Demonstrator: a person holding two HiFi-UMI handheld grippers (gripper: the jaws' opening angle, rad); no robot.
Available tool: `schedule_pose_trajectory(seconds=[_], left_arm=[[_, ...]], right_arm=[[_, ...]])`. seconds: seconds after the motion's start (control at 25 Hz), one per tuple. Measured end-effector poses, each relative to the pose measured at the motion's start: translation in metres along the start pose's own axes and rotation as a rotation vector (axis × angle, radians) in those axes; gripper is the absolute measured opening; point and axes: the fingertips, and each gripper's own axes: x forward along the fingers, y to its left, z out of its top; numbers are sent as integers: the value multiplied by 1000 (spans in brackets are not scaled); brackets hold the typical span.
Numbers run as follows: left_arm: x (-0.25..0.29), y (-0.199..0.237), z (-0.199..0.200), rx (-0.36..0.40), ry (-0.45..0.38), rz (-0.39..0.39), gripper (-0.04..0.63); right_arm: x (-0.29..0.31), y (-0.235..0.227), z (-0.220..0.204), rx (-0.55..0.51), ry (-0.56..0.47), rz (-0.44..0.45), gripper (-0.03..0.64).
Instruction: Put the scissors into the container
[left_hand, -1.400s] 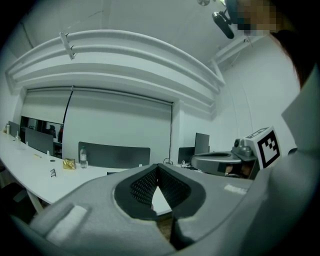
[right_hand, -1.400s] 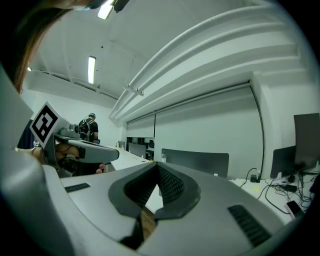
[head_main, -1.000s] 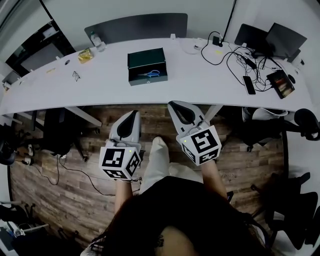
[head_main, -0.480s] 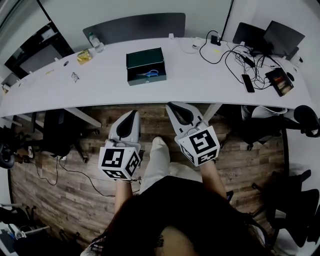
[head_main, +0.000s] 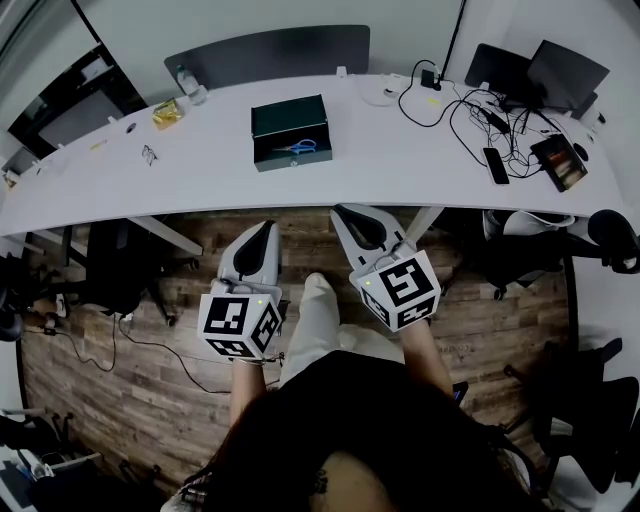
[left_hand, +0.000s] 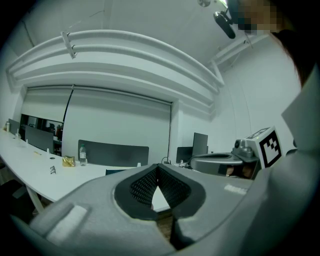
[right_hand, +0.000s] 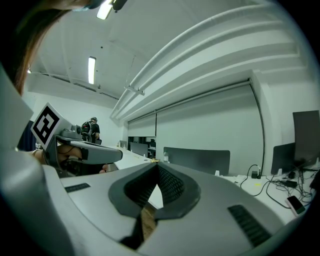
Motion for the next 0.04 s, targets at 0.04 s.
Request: schedule_pose_trajectory(seconds=[0.04], left_arm=[[1,0,0,-1,0,0,11]], right_arm=[[1,0,1,-2,0,0,8]])
